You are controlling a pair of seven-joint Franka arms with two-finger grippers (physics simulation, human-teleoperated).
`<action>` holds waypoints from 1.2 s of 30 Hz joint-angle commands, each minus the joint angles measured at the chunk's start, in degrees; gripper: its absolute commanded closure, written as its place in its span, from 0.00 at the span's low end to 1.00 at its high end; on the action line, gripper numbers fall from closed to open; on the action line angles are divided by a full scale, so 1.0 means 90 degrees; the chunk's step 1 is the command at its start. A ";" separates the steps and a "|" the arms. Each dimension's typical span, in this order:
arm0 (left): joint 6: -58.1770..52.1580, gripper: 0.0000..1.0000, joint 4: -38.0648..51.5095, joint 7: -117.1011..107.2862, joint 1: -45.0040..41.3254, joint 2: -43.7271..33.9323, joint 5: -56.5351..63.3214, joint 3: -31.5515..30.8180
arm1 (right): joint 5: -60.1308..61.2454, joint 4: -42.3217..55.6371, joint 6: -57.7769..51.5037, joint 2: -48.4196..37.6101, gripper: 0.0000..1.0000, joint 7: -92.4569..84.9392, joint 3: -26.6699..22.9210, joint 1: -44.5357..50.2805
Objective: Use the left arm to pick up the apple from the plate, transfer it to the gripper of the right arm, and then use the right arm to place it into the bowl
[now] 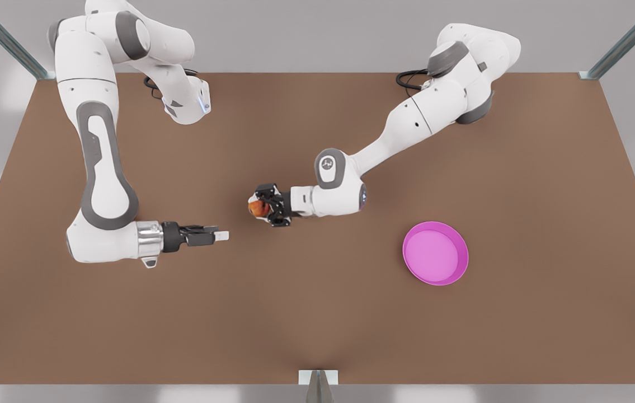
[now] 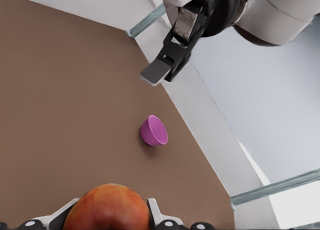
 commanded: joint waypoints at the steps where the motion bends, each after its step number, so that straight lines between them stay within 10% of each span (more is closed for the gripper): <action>1: -0.0046 0.44 0.0014 0.5291 0.0008 0.0011 -0.0440 -0.0086 | 0.0575 -0.0291 0.0144 0.0036 0.00 -0.1517 0.0002 -0.0015; 36: -0.0046 0.42 0.1205 0.5311 -0.0255 0.0753 -0.0440 -0.0066 | 0.2597 -0.1913 -0.0930 0.0543 0.03 -0.6830 0.0569 -0.0484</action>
